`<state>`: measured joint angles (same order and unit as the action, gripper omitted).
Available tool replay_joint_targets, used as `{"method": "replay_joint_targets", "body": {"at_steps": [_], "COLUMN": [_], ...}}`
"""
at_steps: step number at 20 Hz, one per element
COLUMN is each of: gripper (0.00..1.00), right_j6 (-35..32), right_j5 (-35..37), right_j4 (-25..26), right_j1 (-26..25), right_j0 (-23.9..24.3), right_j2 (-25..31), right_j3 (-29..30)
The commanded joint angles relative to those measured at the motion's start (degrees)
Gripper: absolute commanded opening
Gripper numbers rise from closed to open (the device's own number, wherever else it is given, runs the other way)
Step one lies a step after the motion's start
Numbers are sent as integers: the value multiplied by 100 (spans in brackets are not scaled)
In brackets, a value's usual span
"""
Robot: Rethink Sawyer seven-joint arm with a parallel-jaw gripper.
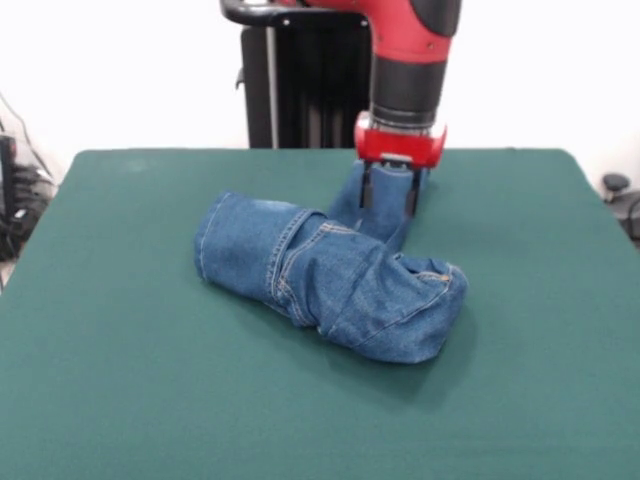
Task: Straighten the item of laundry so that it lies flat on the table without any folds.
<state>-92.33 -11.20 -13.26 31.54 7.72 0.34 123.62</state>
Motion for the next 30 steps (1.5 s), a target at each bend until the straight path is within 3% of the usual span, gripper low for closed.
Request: {"method": "replay_joint_targets", "body": {"at_steps": [1, 5, 12, 19, 24, 25, 30], "gripper": [100, 100, 100, 100, 100, 0, 0], "right_j6": [-1572, -1639, -1942, -1727, -1459, -1427, -1353], "right_j5": [-827, -1227, -1910, -621, -143, -149, -108], "right_j4": [112, 252, 230, -175, -287, -362, -294], "right_j1": [-877, -1149, -1109, -1129, -1014, -979, -978], "right_j0": [-49, 70, -40, 30, -87, -186, -157], "right_j2": [720, 833, 773, 1006, 910, 811, 823], "right_j3": [-567, -654, -398, -159, -102, -106, -121]}}
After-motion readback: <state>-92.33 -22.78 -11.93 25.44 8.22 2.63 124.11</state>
